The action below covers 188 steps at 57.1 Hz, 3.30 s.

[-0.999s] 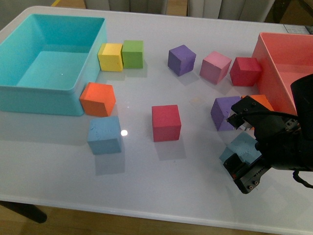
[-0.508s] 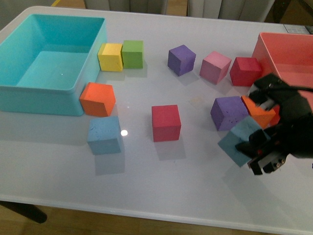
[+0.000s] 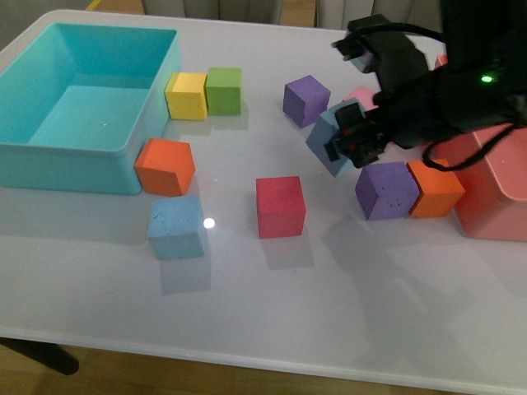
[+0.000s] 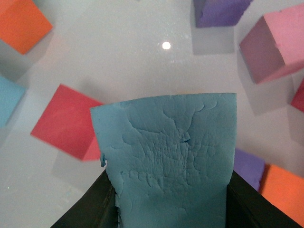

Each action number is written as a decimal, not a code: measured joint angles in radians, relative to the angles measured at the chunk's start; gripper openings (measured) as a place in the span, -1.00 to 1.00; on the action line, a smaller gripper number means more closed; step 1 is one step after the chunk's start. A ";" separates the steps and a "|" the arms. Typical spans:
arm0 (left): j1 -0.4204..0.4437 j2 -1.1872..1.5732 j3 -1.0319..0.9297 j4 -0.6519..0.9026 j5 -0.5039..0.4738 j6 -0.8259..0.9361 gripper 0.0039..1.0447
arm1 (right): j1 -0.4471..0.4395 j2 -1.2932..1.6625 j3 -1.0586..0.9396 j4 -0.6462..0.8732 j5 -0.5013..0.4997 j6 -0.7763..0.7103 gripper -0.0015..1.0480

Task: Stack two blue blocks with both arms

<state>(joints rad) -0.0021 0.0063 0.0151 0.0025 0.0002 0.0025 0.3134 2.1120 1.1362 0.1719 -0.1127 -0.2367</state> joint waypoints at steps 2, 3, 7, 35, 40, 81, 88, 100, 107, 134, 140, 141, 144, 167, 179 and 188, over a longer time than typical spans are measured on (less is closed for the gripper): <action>0.000 0.000 0.000 0.000 0.000 0.000 0.84 | 0.010 0.036 0.047 -0.021 0.009 0.013 -0.20; 0.000 0.000 0.000 0.000 0.000 0.000 0.84 | 0.016 0.059 0.076 -0.032 0.018 0.021 -0.20; 0.000 0.000 0.000 0.000 0.000 0.000 0.84 | 0.032 0.126 0.161 -0.063 0.040 0.042 -0.21; 0.000 0.000 0.000 0.000 0.000 0.000 0.84 | 0.088 0.419 0.586 -0.216 0.107 0.124 -0.22; 0.000 0.000 0.000 0.000 0.000 0.000 0.84 | 0.088 0.456 0.624 -0.238 0.113 0.125 -0.22; 0.000 0.000 0.000 0.000 0.000 0.000 0.84 | 0.087 0.496 0.627 -0.179 0.082 0.161 0.82; 0.000 0.000 0.000 0.000 0.000 0.000 0.84 | 0.083 0.446 0.555 -0.133 0.079 0.155 0.83; 0.000 0.000 0.000 0.000 0.000 0.000 0.84 | 0.056 0.166 0.271 0.086 0.074 0.142 0.83; 0.000 0.000 0.000 0.000 0.000 0.000 0.84 | 0.027 -0.061 0.033 0.224 0.075 0.142 0.83; 0.000 0.000 0.000 0.000 0.000 0.000 0.84 | -0.108 -0.715 -0.808 0.898 0.320 0.223 0.08; 0.000 0.000 0.000 0.000 0.000 0.000 0.84 | -0.142 -0.780 -0.911 0.947 0.280 0.225 -0.32; 0.000 0.000 0.000 0.000 0.000 0.000 0.84 | -0.148 -0.784 -0.925 0.947 0.276 0.225 -0.39; 0.000 0.000 0.000 -0.001 0.000 0.000 0.84 | -0.163 -0.808 -0.965 0.932 0.260 0.226 -0.59; 0.000 0.000 0.000 -0.001 0.000 0.000 0.84 | -0.284 -1.164 -1.089 0.711 0.120 0.229 -0.96; 0.000 0.000 0.000 -0.001 0.000 0.000 0.84 | -0.310 -1.381 -1.119 0.529 0.115 0.230 -0.96; 0.000 0.000 0.000 -0.001 0.000 0.000 0.84 | -0.311 -1.497 -1.120 0.427 0.114 0.230 -0.96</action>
<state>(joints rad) -0.0021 0.0059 0.0151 0.0013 0.0002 0.0025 0.0029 0.6147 0.0162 0.5991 0.0017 -0.0071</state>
